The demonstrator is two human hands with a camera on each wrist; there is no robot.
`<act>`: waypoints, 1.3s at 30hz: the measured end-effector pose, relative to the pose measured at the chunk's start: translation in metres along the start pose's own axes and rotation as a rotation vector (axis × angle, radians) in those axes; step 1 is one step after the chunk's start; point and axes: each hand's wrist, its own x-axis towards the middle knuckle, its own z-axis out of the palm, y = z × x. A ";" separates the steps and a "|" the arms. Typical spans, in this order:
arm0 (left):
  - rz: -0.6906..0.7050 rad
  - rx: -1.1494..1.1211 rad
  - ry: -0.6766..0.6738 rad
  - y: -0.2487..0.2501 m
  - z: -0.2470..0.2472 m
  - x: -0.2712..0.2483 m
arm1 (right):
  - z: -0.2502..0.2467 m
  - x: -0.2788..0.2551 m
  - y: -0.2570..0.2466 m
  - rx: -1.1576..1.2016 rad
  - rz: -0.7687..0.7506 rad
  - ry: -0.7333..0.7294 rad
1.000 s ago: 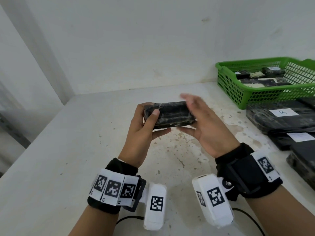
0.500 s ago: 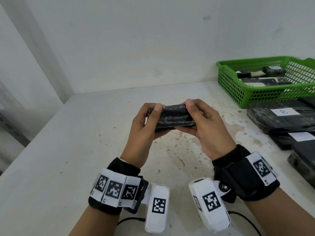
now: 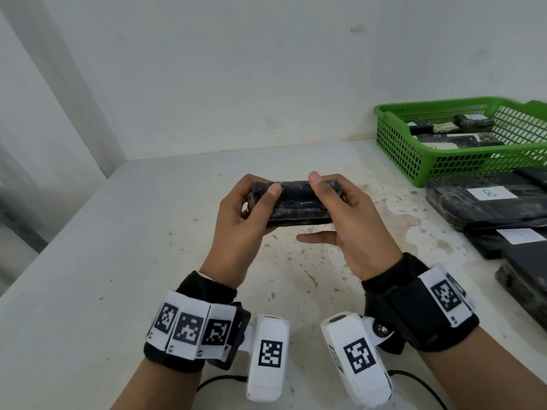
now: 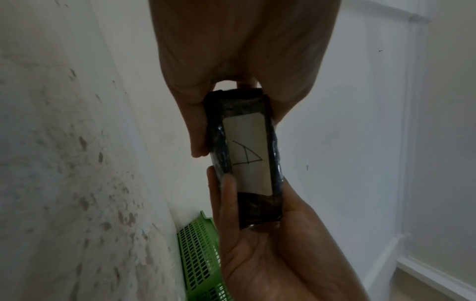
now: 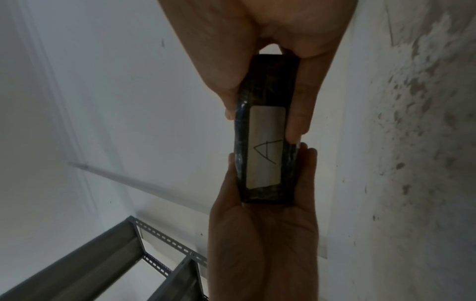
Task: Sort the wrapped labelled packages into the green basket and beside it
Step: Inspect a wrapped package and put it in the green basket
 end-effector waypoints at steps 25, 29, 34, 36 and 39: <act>-0.016 -0.058 -0.039 0.000 -0.008 0.003 | -0.003 0.002 -0.011 0.034 0.174 -0.032; -0.011 -0.092 -0.061 0.004 -0.011 0.003 | -0.006 0.005 -0.014 0.149 0.203 -0.057; -0.165 -0.289 -0.013 0.004 -0.013 0.006 | -0.008 0.007 -0.013 0.336 0.137 -0.130; -0.189 -0.297 -0.019 0.004 -0.012 0.006 | -0.009 0.008 -0.010 0.331 0.126 -0.166; -0.185 -0.280 -0.004 0.004 -0.008 0.005 | -0.007 0.008 -0.008 0.291 0.114 -0.182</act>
